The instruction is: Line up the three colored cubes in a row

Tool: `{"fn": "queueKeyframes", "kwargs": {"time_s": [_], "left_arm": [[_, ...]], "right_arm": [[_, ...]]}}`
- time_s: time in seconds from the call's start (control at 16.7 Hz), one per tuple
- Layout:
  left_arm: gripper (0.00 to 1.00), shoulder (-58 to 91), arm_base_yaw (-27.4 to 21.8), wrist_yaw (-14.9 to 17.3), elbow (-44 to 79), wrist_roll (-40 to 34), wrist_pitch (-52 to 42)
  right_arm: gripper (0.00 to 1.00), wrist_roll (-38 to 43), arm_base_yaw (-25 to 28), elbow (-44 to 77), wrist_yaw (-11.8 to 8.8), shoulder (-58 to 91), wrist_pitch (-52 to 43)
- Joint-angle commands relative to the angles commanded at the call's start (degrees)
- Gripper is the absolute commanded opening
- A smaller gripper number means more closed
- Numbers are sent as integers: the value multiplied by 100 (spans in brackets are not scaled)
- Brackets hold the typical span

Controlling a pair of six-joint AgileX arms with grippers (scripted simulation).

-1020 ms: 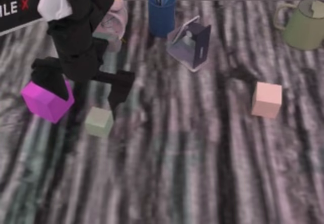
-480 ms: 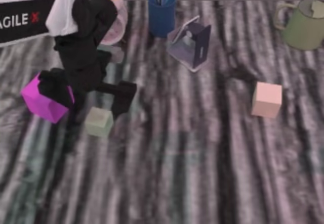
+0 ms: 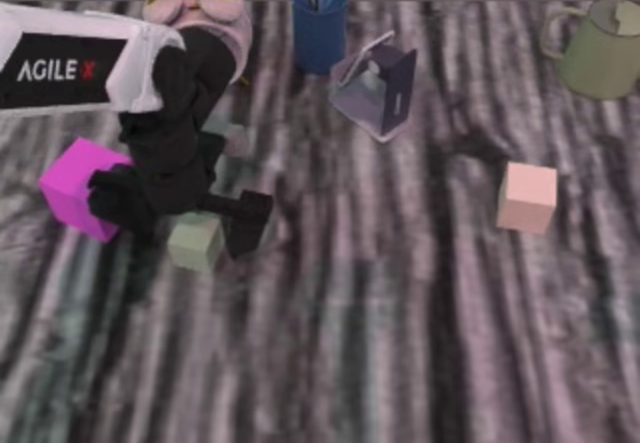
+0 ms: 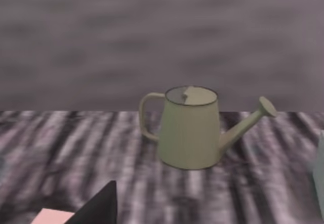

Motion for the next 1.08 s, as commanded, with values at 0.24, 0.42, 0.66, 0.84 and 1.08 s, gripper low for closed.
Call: {"fn": "queueKeyframes", "kwargs": {"time_s": [0.24, 0.42, 0.66, 0.84, 1.08], "left_arm": [[77, 0, 0, 0, 0, 0, 0], [55, 0, 0, 0, 0, 0, 0], [25, 0, 0, 0, 0, 0, 0], [2, 0, 0, 0, 0, 0, 0], [0, 0, 0, 0, 0, 0, 0]], "right_arm": [[100, 0, 0, 0, 0, 0, 0], [100, 0, 0, 0, 0, 0, 0], [100, 0, 0, 0, 0, 0, 0], [100, 0, 0, 0, 0, 0, 0], [100, 0, 0, 0, 0, 0, 0]]}}
